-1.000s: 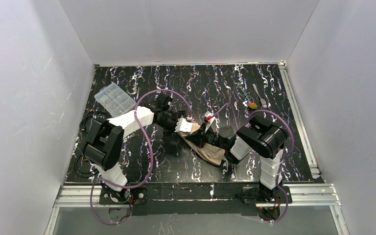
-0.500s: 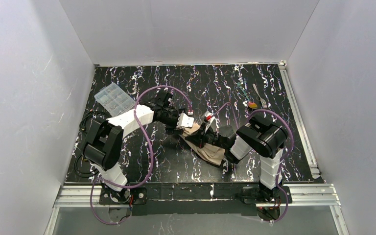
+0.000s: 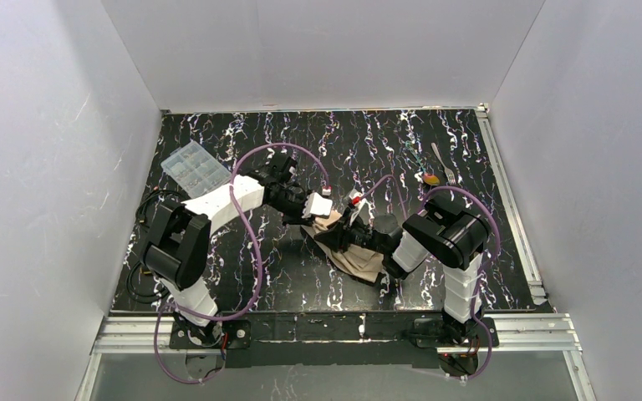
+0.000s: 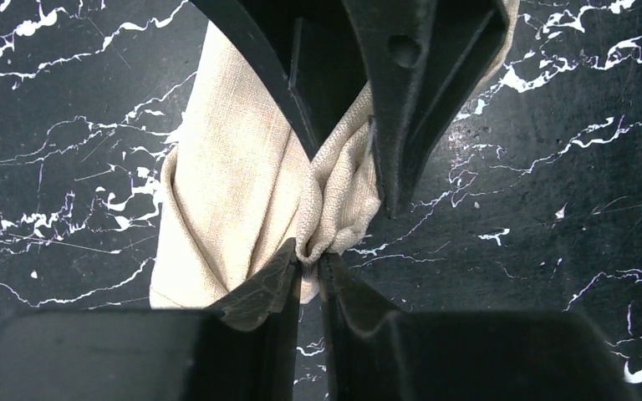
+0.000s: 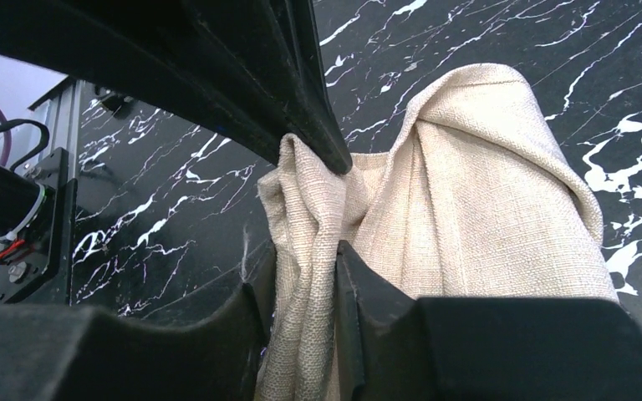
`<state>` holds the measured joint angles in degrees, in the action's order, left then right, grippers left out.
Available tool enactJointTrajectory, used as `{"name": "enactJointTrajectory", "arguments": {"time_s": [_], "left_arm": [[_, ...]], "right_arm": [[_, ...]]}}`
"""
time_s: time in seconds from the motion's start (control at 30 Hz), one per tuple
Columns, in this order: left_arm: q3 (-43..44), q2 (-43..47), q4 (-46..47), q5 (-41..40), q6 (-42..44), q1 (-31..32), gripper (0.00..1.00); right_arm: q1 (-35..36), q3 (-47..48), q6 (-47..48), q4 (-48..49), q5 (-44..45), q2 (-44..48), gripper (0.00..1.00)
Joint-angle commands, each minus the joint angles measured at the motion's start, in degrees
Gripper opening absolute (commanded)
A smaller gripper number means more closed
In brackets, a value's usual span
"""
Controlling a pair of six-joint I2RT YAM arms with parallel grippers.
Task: Fold the napkin into a case and place the utensils inside
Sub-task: Pass from the left arm to the right
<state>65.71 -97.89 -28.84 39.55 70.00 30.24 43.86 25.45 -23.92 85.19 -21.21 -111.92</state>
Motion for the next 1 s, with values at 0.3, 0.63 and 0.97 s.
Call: {"name": "enactJointTrajectory", "arguments": {"time_s": [0.3, 0.63, 0.97], "left_arm": [[8.0, -5.0, -10.5, 4.2, -6.1, -0.4, 0.02], [10.5, -7.0, -13.5, 4.0, -6.9, -0.4, 0.01], [11.7, -7.8, -14.2, 3.7, -8.0, -1.6, 0.01]], "right_arm": [[0.5, -0.6, 4.6, 8.1, 3.0, 0.8, 0.49], [3.7, -0.5, 15.0, -1.0, 11.5, 7.3, 0.36], [4.1, -1.0, 13.7, -0.2, 9.6, 6.3, 0.32]]}}
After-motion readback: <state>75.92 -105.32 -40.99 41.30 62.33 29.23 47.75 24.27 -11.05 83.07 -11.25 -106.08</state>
